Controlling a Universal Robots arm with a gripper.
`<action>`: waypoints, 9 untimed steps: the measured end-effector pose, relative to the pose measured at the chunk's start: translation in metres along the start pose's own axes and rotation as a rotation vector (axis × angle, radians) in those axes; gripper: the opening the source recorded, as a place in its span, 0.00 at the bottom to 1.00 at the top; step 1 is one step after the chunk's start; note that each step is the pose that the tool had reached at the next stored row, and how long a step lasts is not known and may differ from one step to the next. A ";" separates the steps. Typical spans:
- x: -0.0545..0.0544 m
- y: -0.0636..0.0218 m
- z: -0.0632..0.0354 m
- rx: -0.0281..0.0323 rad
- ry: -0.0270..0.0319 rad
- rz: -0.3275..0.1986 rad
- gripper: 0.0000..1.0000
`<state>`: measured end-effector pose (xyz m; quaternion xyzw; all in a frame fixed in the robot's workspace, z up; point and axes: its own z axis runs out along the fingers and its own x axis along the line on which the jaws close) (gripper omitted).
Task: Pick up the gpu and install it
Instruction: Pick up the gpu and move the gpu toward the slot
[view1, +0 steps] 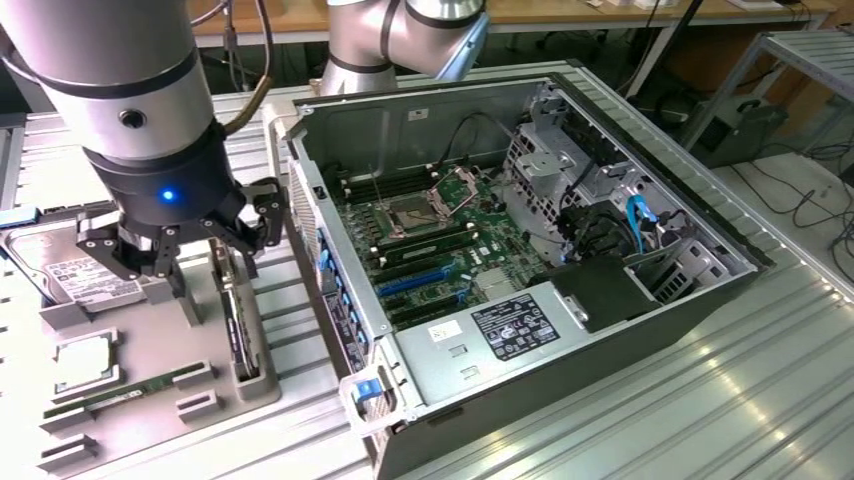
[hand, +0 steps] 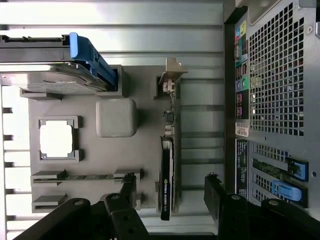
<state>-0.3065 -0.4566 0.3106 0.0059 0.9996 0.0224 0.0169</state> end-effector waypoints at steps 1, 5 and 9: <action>0.000 -0.0001 0.0018 0.0000 -0.0001 0.000 0.66; 0.000 -0.0003 0.0096 0.0000 -0.0001 0.001 0.66; 0.001 -0.0005 0.0169 0.0000 -0.0001 0.001 0.66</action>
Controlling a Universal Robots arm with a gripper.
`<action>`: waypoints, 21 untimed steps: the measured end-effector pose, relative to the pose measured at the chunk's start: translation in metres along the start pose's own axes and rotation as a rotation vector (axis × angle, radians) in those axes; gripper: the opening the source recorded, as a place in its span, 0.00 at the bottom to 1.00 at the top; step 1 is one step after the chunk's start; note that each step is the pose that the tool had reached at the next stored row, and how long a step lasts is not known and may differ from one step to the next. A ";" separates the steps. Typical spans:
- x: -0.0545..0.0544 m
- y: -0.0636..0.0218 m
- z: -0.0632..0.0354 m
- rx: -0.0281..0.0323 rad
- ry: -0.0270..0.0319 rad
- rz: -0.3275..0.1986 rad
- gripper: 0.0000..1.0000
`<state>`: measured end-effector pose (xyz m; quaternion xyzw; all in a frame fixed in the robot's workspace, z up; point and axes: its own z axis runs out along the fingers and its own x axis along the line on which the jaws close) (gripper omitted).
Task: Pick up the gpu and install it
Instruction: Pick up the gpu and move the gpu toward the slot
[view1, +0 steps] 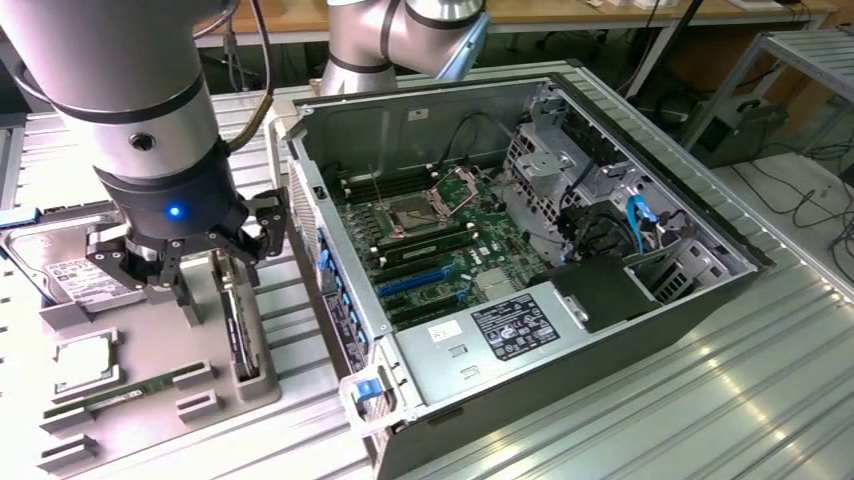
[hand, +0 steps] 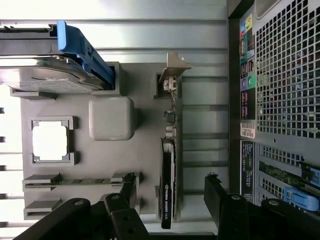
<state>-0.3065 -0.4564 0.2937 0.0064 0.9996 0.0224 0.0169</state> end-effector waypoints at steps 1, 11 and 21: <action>0.000 -0.0001 0.0019 0.0000 0.0000 0.000 0.66; 0.001 -0.0008 0.0187 0.0087 0.0002 0.002 0.66; 0.001 -0.0013 0.0289 0.0170 0.0012 0.001 0.66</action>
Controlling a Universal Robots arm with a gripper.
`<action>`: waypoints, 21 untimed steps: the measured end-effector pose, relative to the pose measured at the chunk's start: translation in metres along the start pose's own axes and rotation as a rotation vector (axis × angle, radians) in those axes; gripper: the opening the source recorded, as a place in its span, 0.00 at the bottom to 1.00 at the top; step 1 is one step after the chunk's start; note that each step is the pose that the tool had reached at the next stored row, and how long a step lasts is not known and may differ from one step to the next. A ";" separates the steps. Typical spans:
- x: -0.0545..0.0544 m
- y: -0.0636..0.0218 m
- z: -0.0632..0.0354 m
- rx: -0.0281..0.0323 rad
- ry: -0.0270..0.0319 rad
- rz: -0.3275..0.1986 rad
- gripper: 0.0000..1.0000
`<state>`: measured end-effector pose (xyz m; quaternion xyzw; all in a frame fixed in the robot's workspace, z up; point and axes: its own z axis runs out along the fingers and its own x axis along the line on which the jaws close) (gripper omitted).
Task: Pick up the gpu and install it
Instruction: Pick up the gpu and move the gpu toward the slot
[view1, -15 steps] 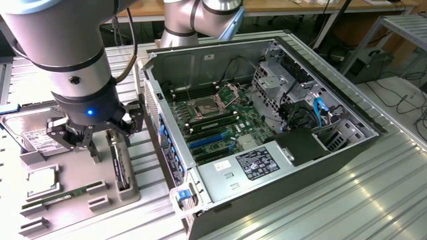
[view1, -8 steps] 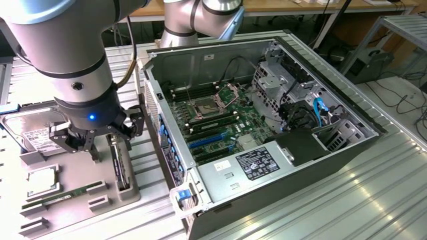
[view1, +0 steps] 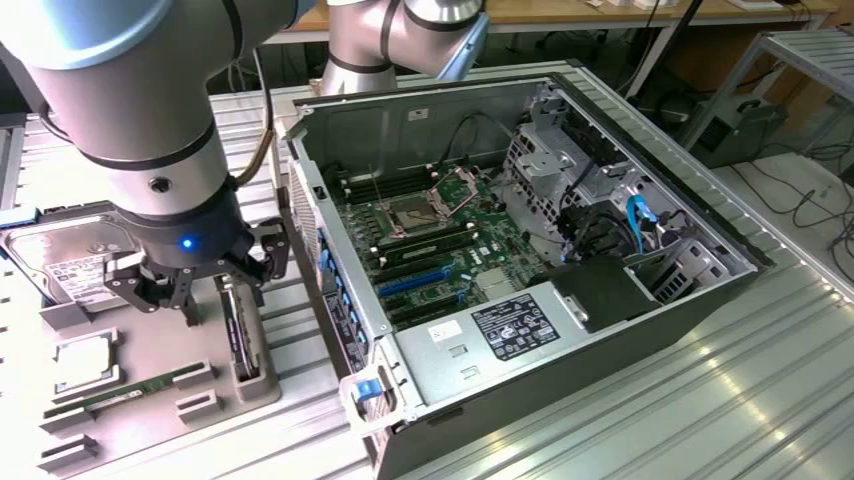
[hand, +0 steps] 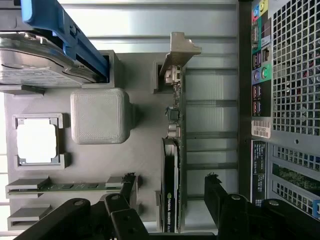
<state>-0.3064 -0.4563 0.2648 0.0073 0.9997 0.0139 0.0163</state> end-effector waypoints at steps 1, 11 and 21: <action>0.000 -0.0001 0.0023 0.0002 0.0001 0.000 0.66; 0.001 -0.0006 0.0225 0.0010 0.0032 0.000 0.66; 0.001 0.0052 0.0359 0.0024 0.0046 0.000 0.66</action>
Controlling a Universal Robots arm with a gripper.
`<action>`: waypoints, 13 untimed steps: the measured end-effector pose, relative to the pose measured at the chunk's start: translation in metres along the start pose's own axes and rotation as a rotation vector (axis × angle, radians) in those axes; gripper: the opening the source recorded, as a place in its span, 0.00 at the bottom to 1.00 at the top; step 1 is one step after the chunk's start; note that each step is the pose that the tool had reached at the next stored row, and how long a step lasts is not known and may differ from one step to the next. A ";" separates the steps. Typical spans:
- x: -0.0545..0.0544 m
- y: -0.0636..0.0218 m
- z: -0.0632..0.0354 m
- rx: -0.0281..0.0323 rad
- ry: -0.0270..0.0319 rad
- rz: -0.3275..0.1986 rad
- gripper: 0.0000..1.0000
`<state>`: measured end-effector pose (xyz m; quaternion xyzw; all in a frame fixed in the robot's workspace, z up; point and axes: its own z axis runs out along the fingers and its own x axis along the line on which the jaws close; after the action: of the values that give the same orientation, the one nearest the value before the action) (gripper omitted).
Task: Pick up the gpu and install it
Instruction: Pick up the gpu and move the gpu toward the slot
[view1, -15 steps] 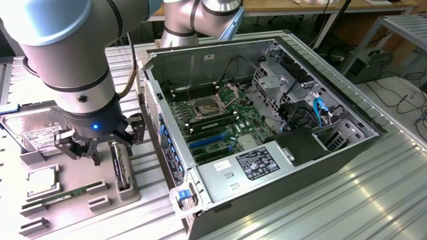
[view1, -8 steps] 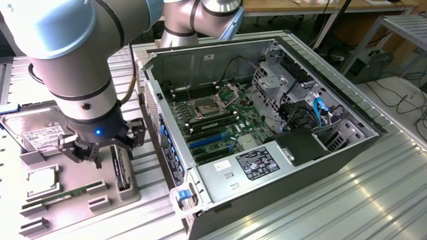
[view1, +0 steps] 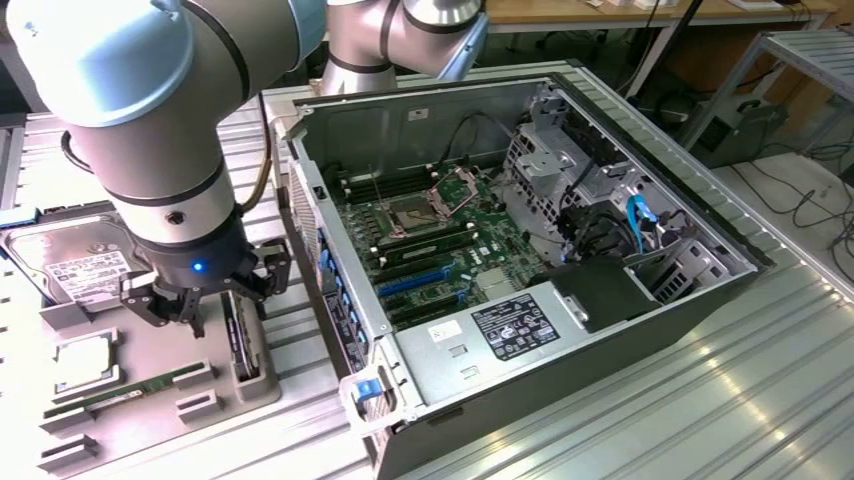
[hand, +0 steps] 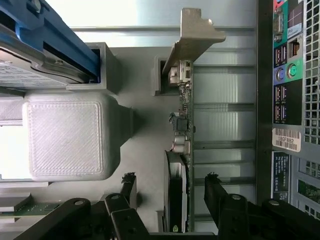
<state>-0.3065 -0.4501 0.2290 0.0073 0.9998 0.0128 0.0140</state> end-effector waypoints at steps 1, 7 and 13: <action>0.000 0.0000 0.0001 -0.0001 -0.0001 0.000 0.66; -0.001 0.0001 0.0004 -0.0004 -0.0005 0.000 0.51; -0.002 0.0001 0.0004 -0.0002 -0.0003 0.000 0.51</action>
<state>-0.3046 -0.4501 0.2287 0.0073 0.9998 0.0129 0.0141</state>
